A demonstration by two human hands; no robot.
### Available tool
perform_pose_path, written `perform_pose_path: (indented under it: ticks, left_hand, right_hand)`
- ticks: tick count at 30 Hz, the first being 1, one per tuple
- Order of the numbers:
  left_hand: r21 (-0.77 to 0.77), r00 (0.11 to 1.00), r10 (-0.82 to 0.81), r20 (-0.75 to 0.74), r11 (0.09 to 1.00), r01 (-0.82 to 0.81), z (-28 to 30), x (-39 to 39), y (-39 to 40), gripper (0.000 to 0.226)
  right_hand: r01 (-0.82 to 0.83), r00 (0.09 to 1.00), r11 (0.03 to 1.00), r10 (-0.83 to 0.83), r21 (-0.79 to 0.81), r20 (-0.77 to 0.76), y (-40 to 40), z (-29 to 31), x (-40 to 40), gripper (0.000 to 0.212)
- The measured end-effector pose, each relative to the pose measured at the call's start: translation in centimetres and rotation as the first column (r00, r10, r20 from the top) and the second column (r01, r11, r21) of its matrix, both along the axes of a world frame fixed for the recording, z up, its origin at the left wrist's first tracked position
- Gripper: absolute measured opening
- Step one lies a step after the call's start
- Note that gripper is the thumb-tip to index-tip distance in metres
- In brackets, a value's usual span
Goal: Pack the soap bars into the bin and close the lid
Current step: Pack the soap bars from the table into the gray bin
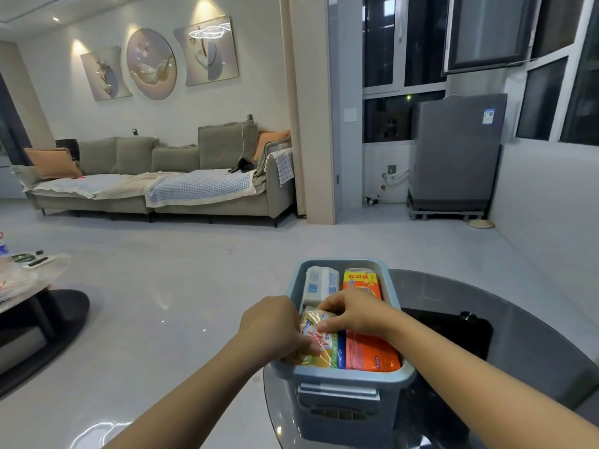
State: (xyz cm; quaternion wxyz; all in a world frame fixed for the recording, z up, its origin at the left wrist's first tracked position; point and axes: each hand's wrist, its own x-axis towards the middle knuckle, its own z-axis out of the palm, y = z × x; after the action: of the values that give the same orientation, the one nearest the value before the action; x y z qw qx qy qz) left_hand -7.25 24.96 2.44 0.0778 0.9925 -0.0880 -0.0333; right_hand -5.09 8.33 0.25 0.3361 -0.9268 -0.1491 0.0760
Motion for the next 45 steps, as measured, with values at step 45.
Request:
perform_pose_path:
  ticks: [45]
  left_hand:
    - [-0.911,0.875,-0.417,-0.246,0.408,-0.062,-3.2,6.6,-11.0,0.037]
  right_hand:
    - [0.736,0.408,0.117,-0.863,0.666,-0.299,-9.6,-4.2,-7.3,0.035]
